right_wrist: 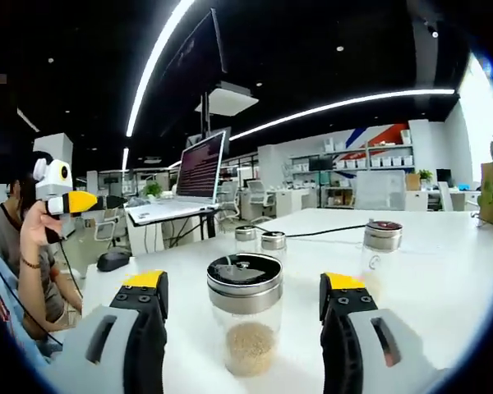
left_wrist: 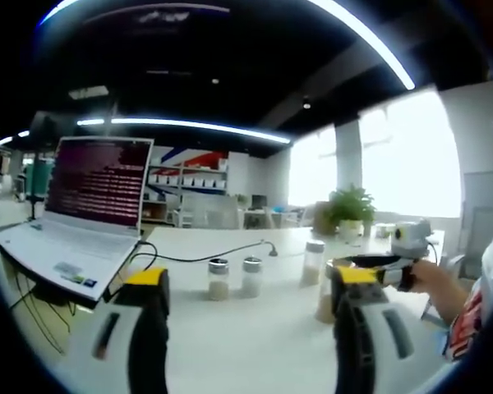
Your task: Rotate the seasoning bottle until the label or dispensing opening points toward the visible target arrow and the bottle remains upright within the marked orientation range
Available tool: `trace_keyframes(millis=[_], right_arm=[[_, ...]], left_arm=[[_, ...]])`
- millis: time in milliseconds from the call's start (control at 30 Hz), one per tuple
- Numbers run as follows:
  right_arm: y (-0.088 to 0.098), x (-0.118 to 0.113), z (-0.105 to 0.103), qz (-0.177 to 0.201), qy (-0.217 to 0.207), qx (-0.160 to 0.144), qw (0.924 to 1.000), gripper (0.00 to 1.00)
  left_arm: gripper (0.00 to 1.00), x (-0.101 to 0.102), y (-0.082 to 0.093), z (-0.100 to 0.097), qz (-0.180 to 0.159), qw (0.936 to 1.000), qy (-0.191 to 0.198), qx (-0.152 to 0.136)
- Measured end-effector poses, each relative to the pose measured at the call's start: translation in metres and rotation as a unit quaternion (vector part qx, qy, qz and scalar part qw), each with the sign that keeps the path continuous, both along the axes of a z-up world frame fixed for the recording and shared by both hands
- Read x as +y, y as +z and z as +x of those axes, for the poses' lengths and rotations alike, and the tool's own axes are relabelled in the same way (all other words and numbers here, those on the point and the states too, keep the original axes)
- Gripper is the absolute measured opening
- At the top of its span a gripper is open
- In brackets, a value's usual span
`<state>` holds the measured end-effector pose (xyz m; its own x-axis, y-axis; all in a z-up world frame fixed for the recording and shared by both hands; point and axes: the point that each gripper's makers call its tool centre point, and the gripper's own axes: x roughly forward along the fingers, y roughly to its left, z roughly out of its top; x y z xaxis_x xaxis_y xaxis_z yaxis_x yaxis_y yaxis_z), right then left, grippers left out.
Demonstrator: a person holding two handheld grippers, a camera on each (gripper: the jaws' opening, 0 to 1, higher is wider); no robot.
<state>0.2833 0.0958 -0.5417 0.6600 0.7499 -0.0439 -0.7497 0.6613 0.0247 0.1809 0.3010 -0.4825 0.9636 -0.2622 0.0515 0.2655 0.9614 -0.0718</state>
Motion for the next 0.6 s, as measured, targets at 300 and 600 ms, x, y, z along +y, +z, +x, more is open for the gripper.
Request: trace_keyframes(millis=[300,600], right_arm=[[0.013,-0.010,0.003,0.024,-0.078,-0.025,0.9963,0.75],[0.009,0.008,0.002,0.012,-0.095,-0.028,0.9950,0.69]], left_arm=[[0.86,-0.005,-0.001,0.000,-0.010,0.9999,-0.008,0.000],[0.85,-0.004,-0.001,-0.001,-0.013,0.9999,-0.006,0.000]])
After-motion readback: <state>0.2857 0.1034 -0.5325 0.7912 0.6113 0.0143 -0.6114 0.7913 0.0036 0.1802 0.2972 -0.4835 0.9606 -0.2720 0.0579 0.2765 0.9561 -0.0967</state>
